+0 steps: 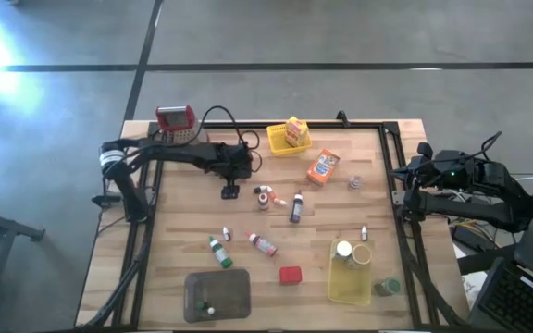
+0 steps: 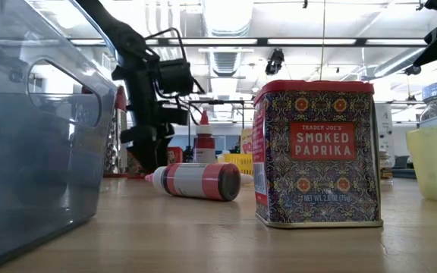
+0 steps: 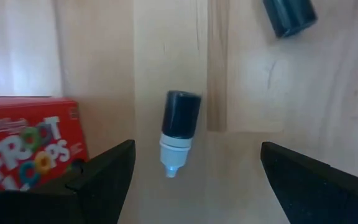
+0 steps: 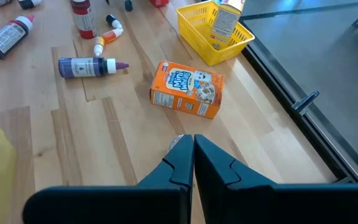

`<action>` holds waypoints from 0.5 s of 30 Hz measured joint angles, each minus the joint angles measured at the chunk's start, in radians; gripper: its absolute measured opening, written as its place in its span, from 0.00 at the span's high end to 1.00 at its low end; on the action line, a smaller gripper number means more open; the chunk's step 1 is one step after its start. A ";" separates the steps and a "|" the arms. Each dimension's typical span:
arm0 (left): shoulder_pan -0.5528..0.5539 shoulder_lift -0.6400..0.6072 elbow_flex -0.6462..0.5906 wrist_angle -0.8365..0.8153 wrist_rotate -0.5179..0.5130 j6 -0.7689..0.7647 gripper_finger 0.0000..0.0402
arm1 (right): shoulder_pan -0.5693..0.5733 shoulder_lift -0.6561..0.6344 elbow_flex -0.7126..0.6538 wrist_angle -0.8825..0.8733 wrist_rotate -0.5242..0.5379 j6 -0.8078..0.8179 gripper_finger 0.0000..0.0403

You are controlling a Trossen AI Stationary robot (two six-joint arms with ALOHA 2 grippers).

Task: Pick & Place Kitchen Items
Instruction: Put the small violet food coloring bottle into the black bin

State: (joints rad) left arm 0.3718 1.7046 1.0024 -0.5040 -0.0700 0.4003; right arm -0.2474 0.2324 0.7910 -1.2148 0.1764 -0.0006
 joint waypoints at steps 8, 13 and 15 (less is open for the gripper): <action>0.005 0.025 0.005 0.007 0.003 0.014 0.13 | 0.000 0.000 0.000 0.000 0.000 0.000 0.98; 0.006 0.027 0.009 0.015 0.003 0.012 0.13 | 0.000 0.000 0.000 0.000 0.000 0.000 0.98; 0.006 0.027 0.009 0.019 0.003 0.013 0.13 | 0.000 0.000 0.000 0.000 0.000 0.000 0.98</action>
State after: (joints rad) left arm 0.3776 1.7313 1.0115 -0.4849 -0.0666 0.4133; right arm -0.2474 0.2321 0.7910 -1.2148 0.1767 -0.0006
